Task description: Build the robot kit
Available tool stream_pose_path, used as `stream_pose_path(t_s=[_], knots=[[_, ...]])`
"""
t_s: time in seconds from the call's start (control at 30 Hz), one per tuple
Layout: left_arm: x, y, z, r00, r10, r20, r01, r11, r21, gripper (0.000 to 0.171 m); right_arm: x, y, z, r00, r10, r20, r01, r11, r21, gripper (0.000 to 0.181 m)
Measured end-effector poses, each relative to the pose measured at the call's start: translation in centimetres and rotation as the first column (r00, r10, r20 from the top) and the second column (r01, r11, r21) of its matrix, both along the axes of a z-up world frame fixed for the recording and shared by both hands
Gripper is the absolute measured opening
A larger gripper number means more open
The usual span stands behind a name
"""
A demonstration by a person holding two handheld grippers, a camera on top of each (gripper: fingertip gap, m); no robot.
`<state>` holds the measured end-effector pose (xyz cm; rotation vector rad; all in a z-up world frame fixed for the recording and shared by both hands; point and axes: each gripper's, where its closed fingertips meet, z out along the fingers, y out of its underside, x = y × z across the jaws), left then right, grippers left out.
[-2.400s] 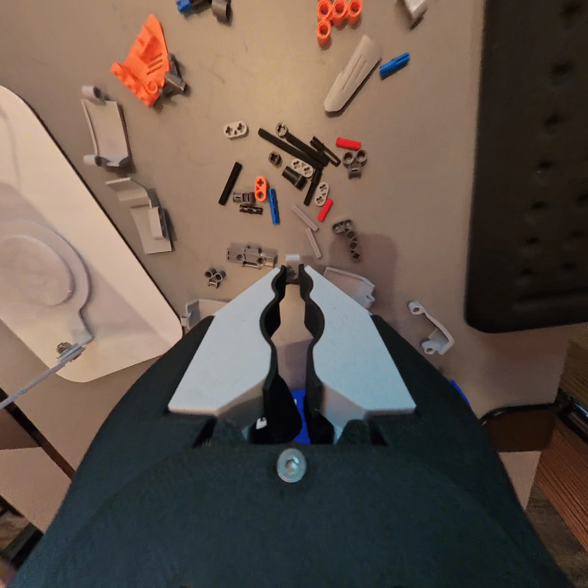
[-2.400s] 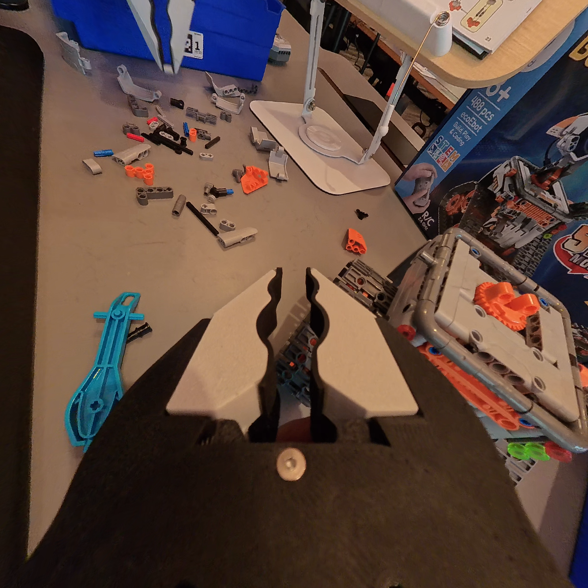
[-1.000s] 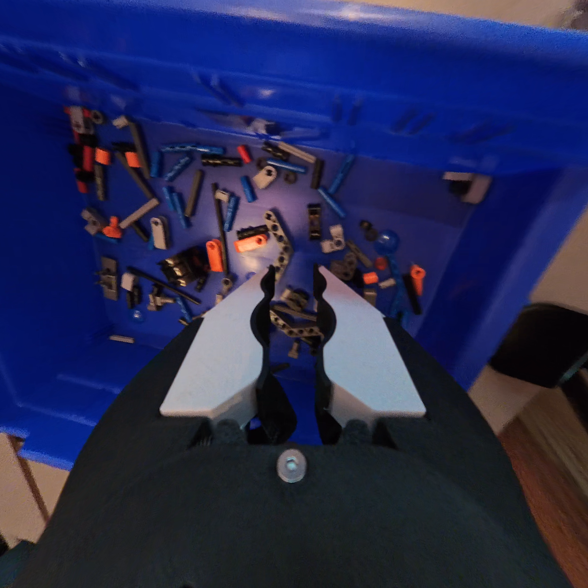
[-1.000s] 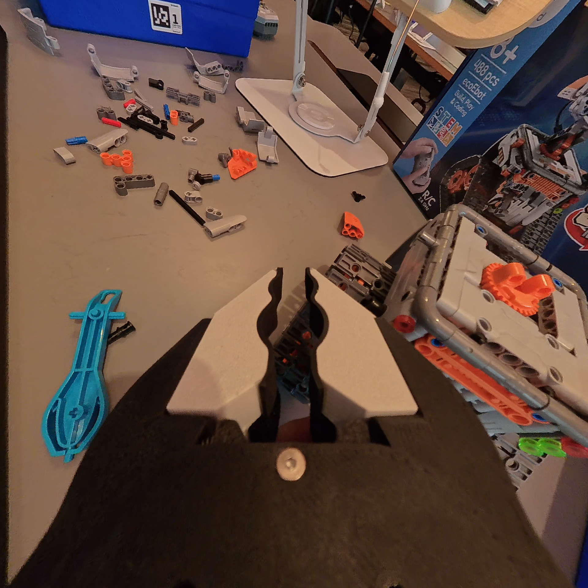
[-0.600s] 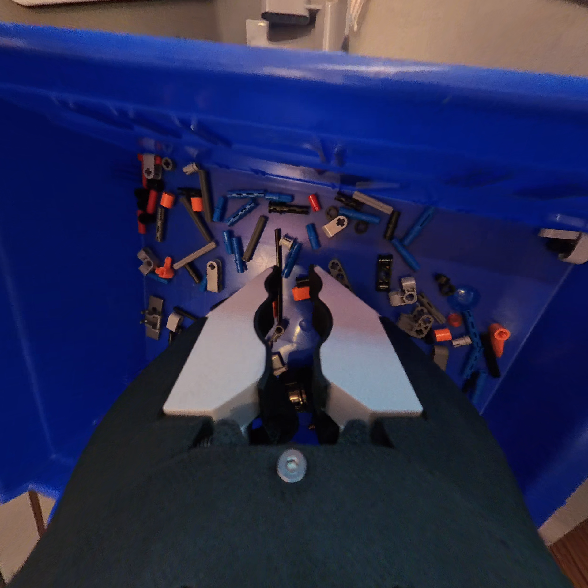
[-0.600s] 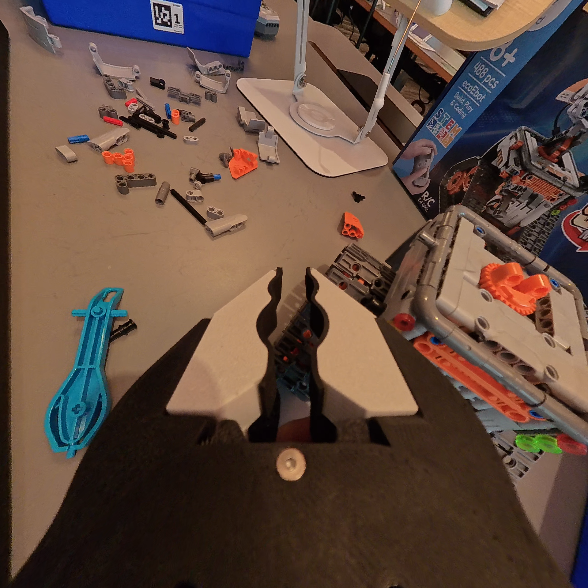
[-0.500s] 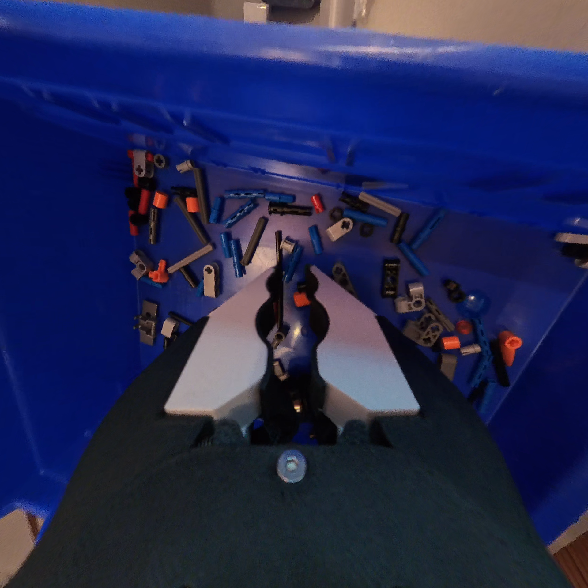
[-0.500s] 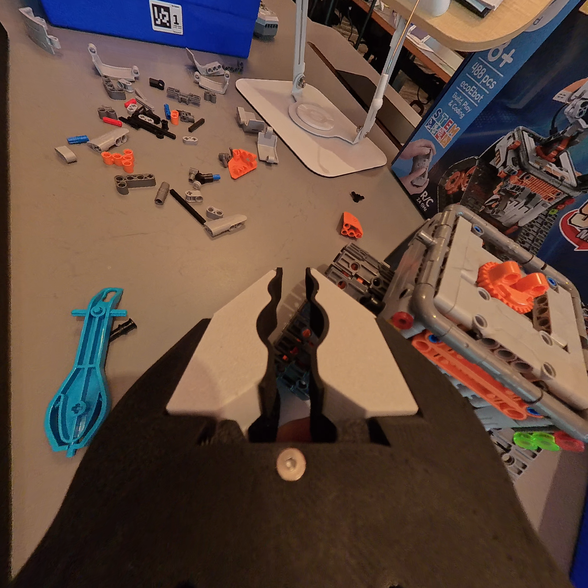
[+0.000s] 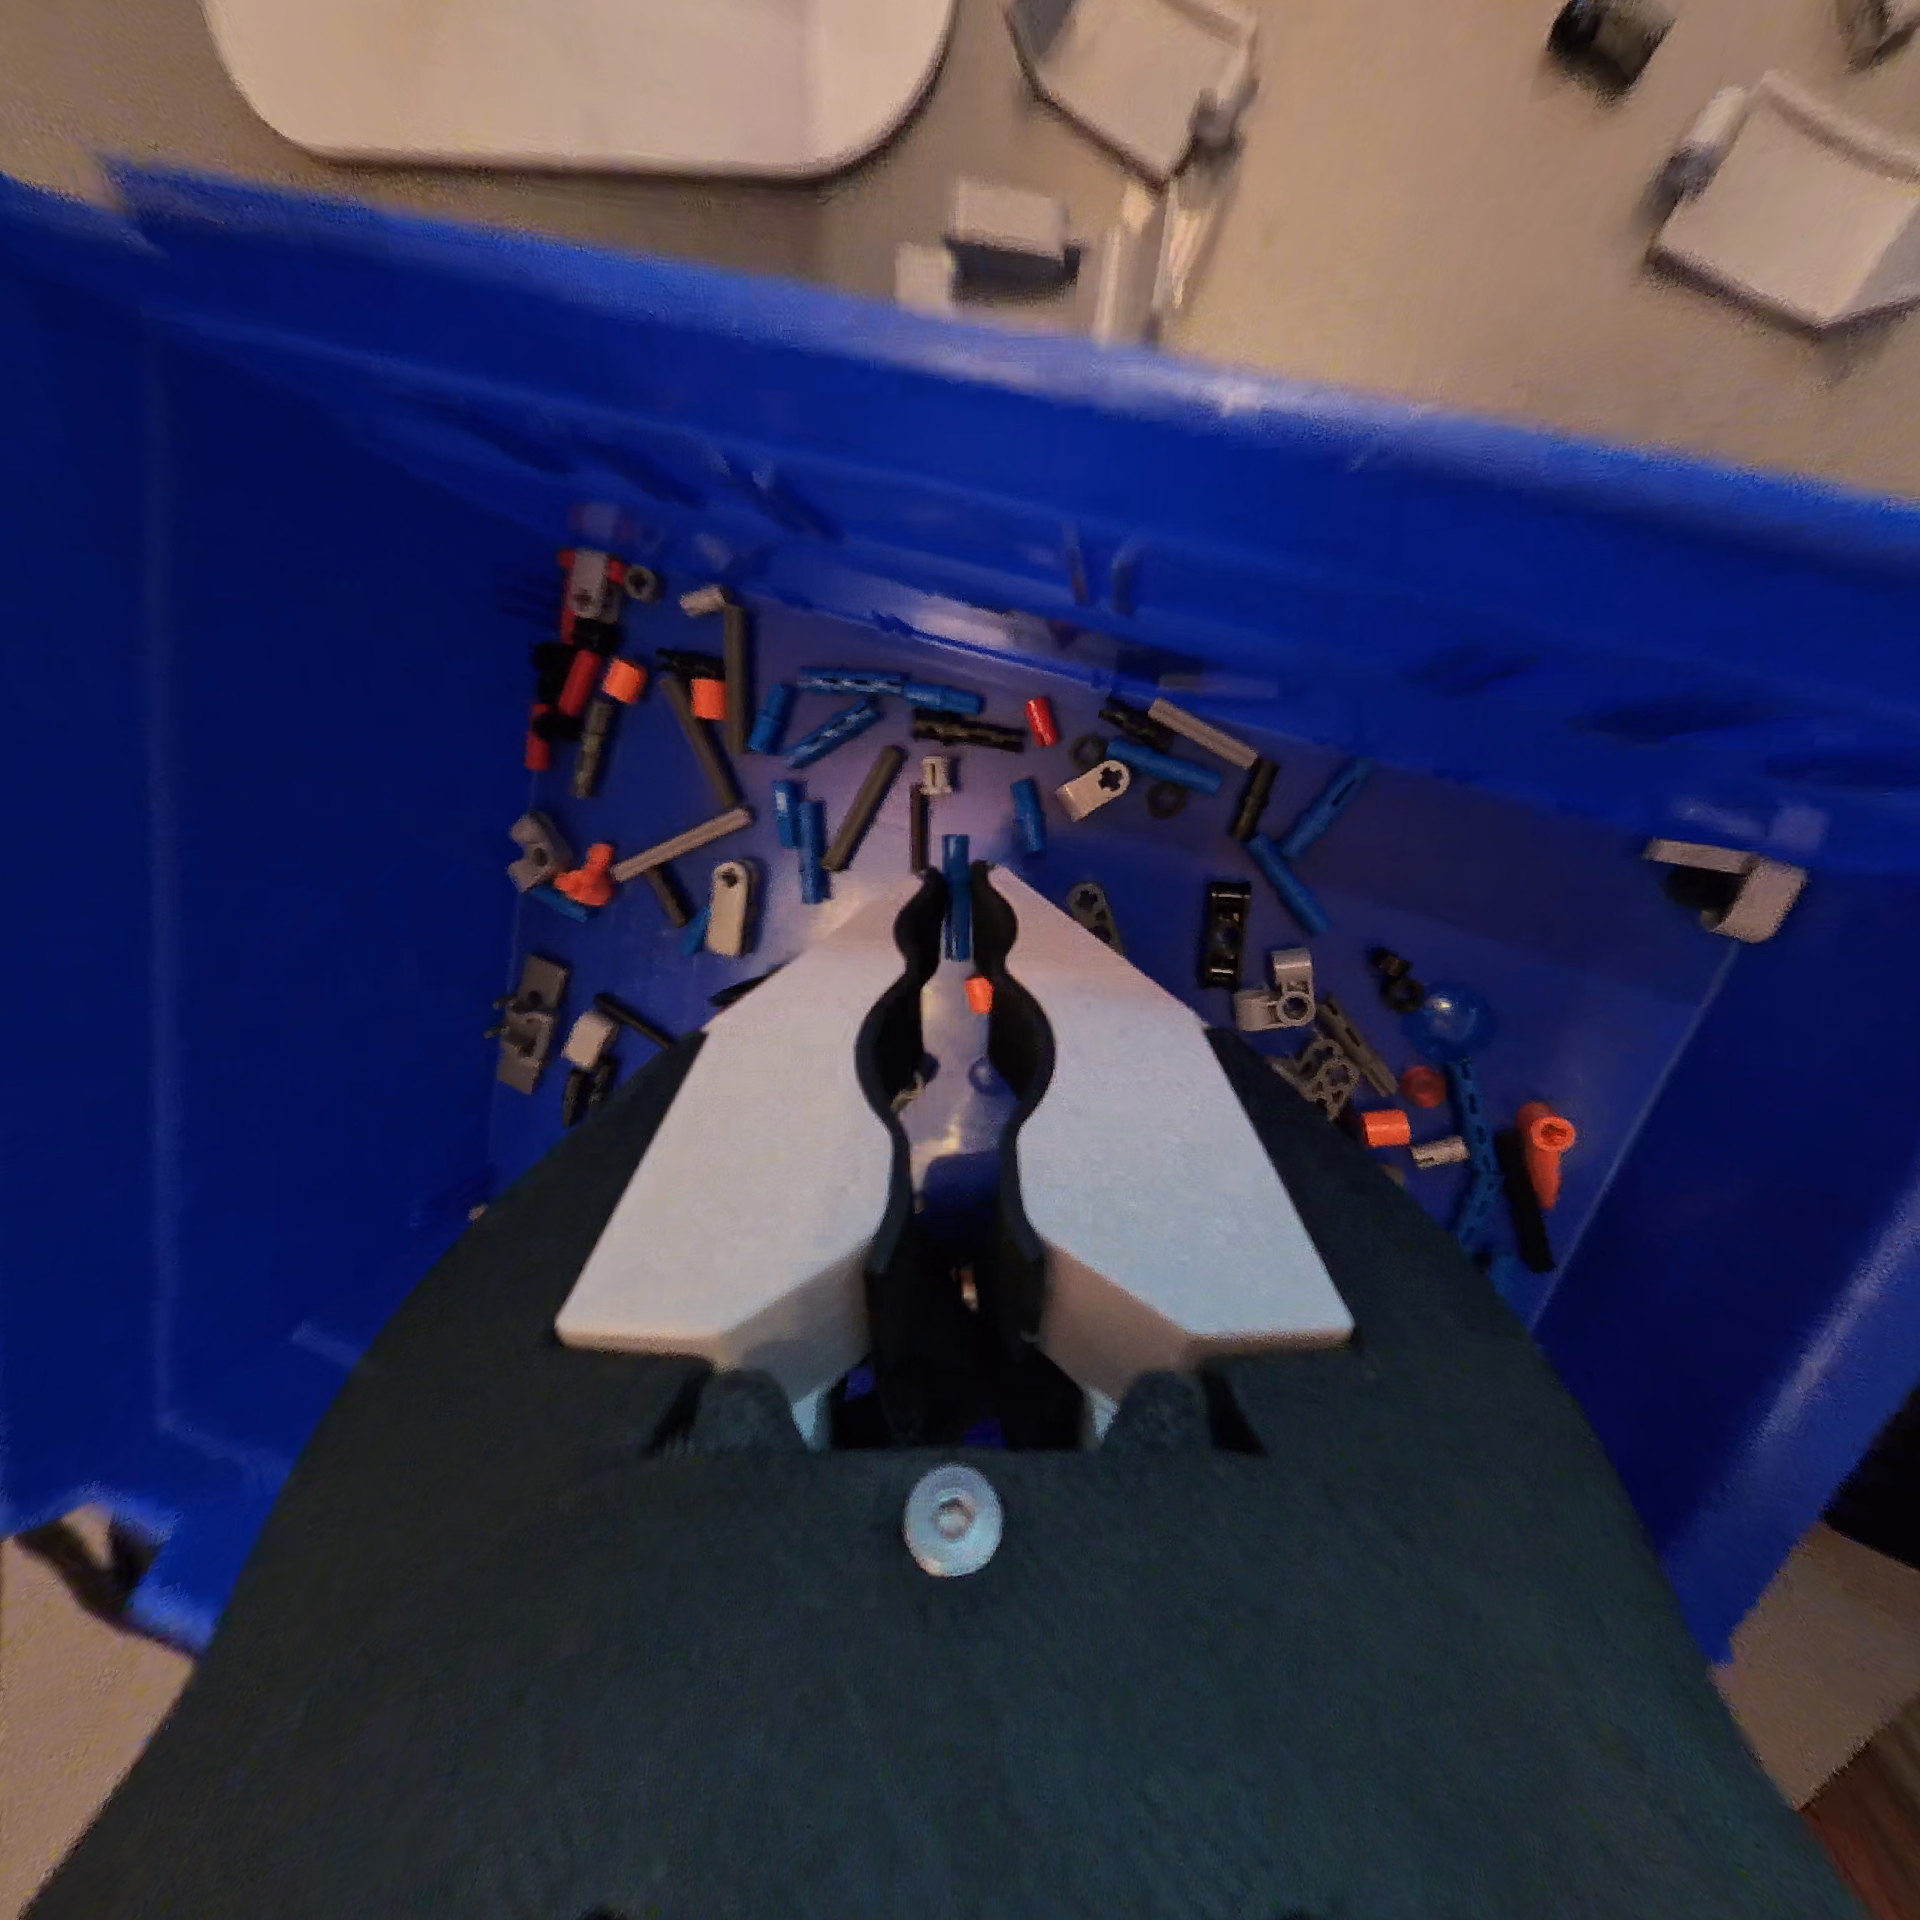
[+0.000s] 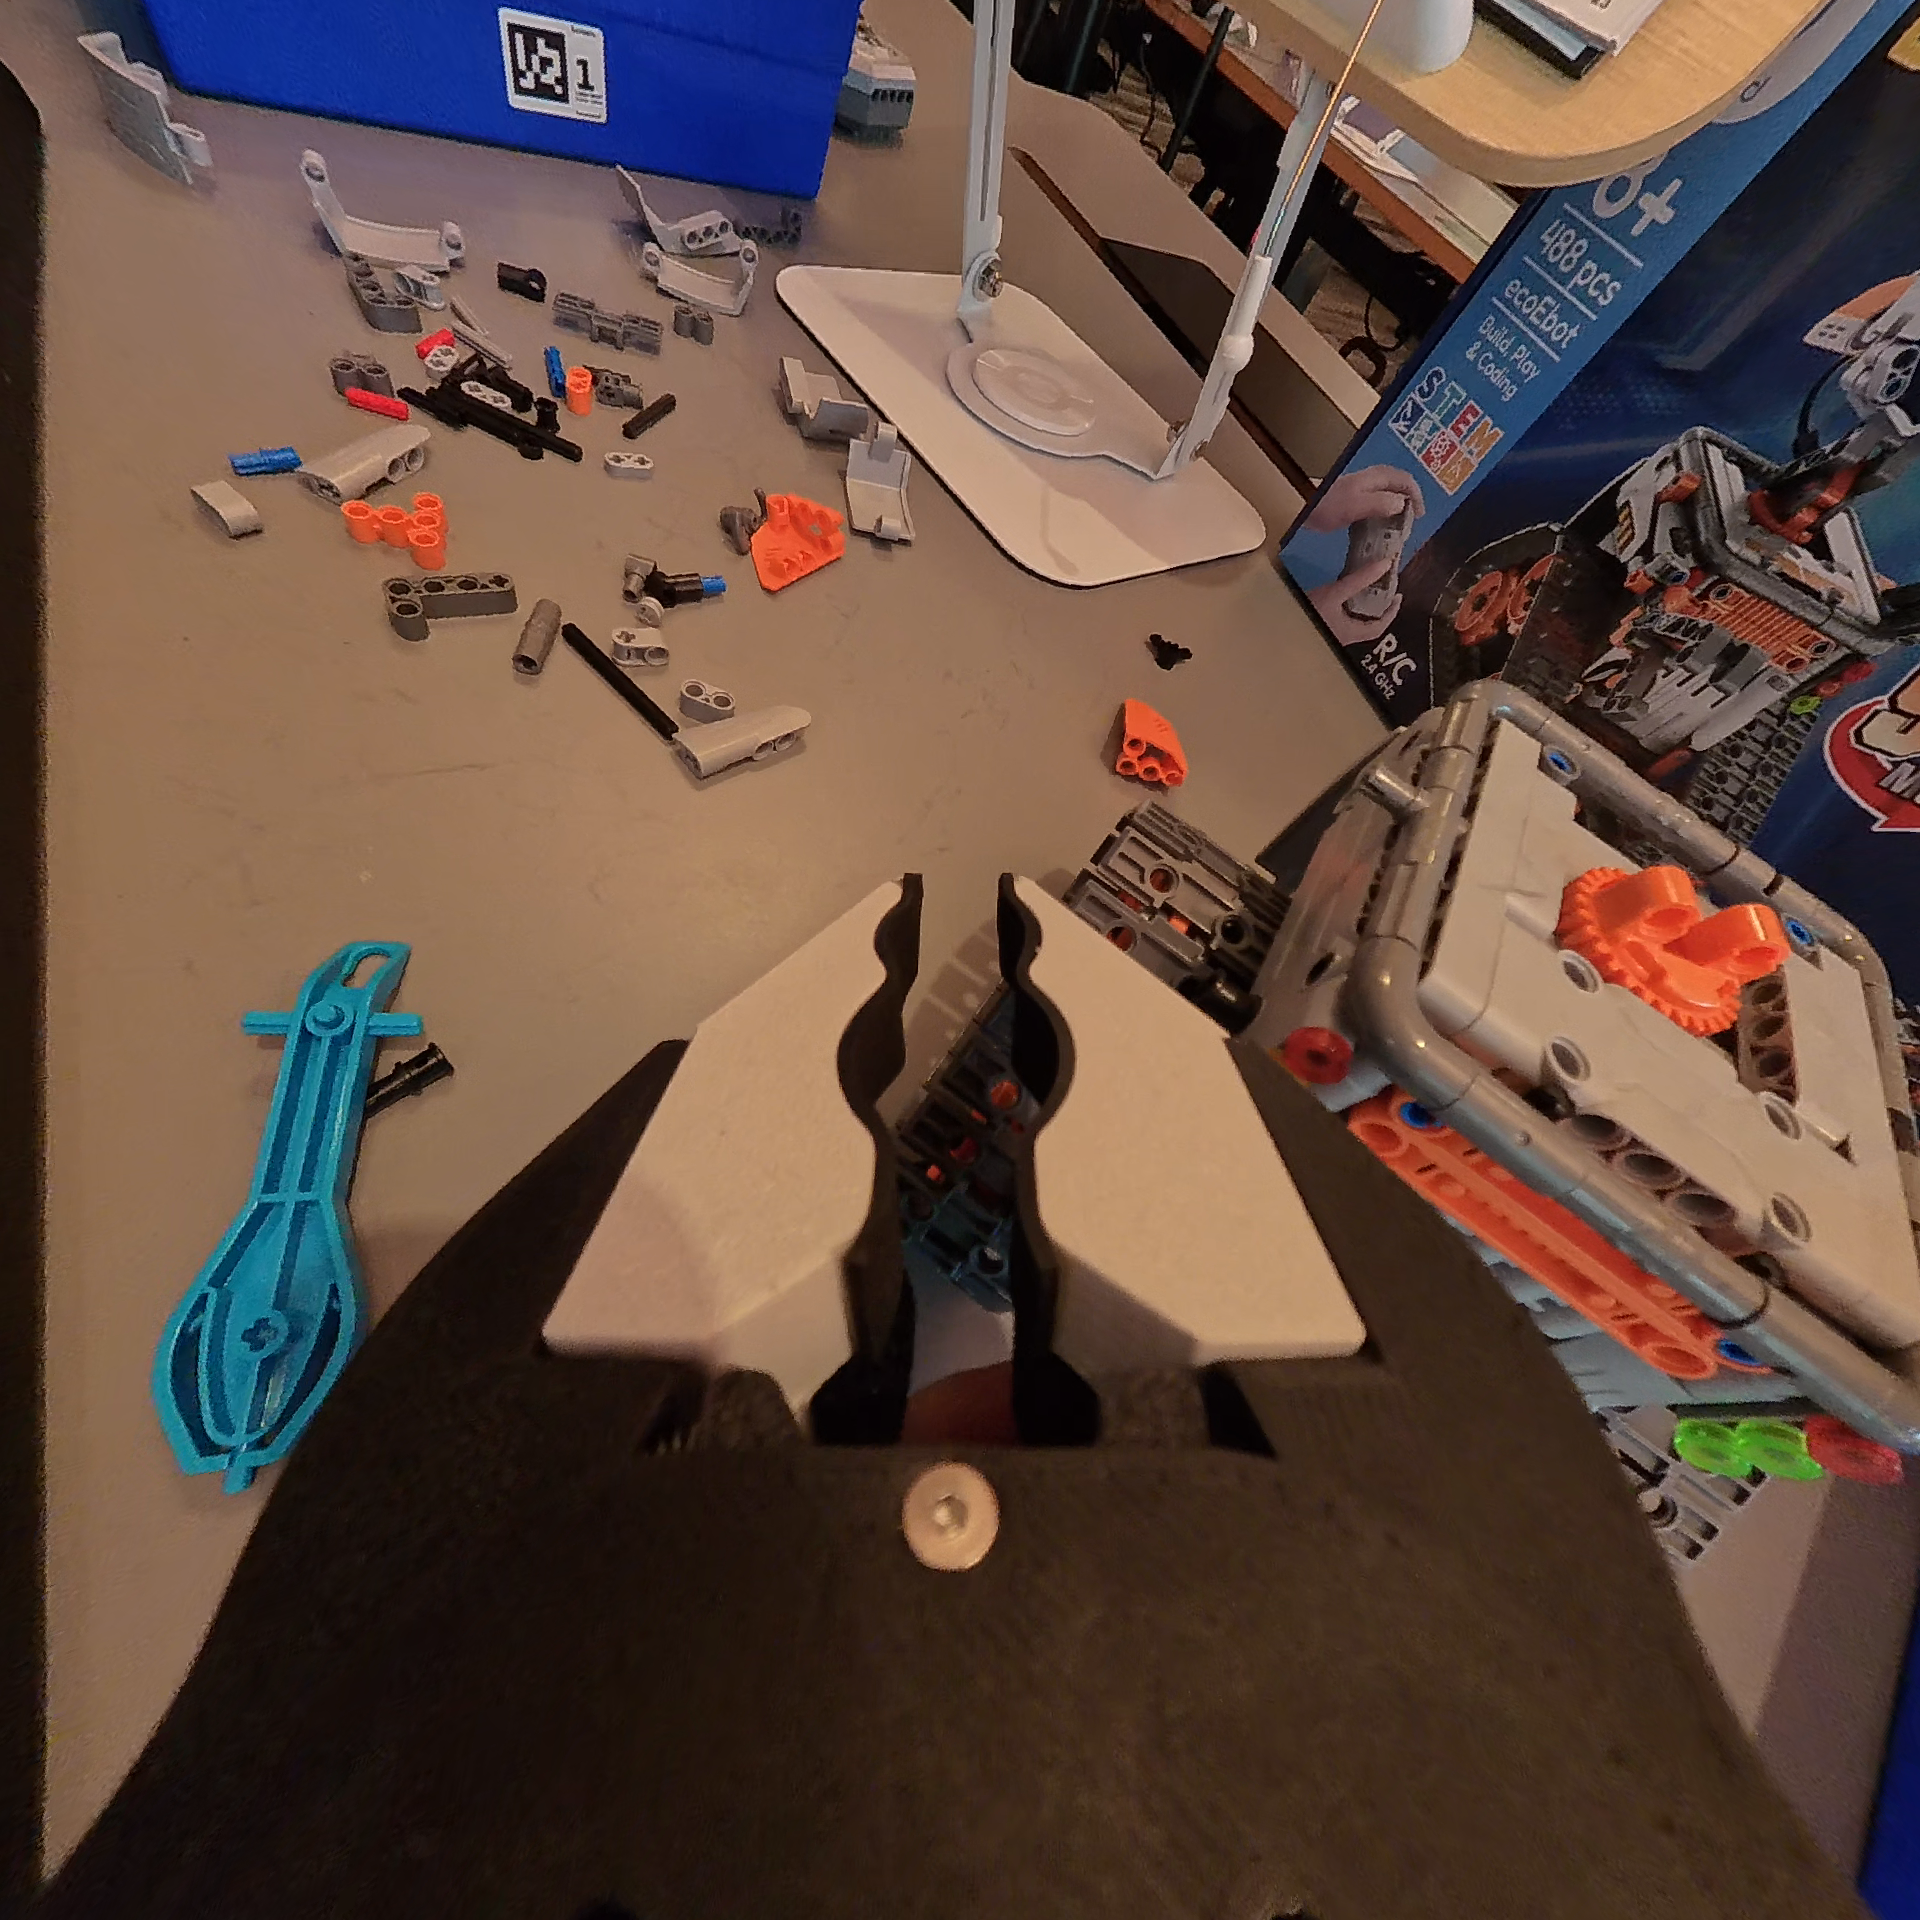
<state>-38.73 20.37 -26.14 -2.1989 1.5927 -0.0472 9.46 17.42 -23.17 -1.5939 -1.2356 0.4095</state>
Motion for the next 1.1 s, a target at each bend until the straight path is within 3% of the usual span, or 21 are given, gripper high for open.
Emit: stream_pose_path(t_s=[0.13, 0.23, 0.33, 0.5, 0.6, 0.73, 0.9, 1.1], knots=[[2.3, 0.2, 6.9, 0.995, -0.023, 0.098, 0.010, 0.992, 0.126, 0.003, -0.1, 0.0, 0.1, 1.000, 0.003, -0.001, -0.003, 1.000, 0.001, 0.012], [6.9, -1.0, 10.6, 0.982, -0.118, 0.149, 0.094, 0.982, 0.161, 0.003, -0.2, -0.1, 0.1, 1.000, 0.007, -0.003, -0.007, 1.000, 0.003, 0.012], [12.6, -3.0, 9.7, 0.961, -0.255, 0.105, 0.241, 0.962, 0.126, 0.003, -0.3, -0.1, 0.2, 1.000, 0.013, -0.012, -0.013, 1.000, 0.002, 0.012], [18.7, -5.8, 3.8, 0.909, -0.416, 0.003, 0.416, 0.909, -0.031, 0.003, -0.6, -0.4, 0.1, 0.999, 0.038, -0.018, -0.038, 0.999, -0.010, 0.012], [19.8, -5.9, 1.3, 0.902, -0.432, -0.024, 0.429, 0.900, -0.078, 0.003, -0.6, -0.6, 0.5, 0.999, 0.045, -0.030, -0.045, 0.999, 0.001, 0.012], [20.3, -5.1, 0.1, 0.920, -0.389, -0.034, 0.387, 0.920, -0.065, 0.011, -0.4, -0.7, 0.7, 0.998, 0.048, -0.040, -0.048, 0.999, 0.002, 0.012], [21.1, -4.8, 1.7, 0.942, -0.334, 0.032, 0.331, 0.941, 0.065, 0.028, -0.5, -0.7, 0.6, 0.998, 0.046, -0.035, -0.046, 0.999, 0.001, 0.012], [17.1, -4.4, 6.6, 0.965, -0.255, 0.061, 0.241, 0.954, 0.177, 0.023, -0.5, -0.4, 0.5, 0.999, 0.033, -0.030, -0.033, 0.999, 0.000, 0.012]])
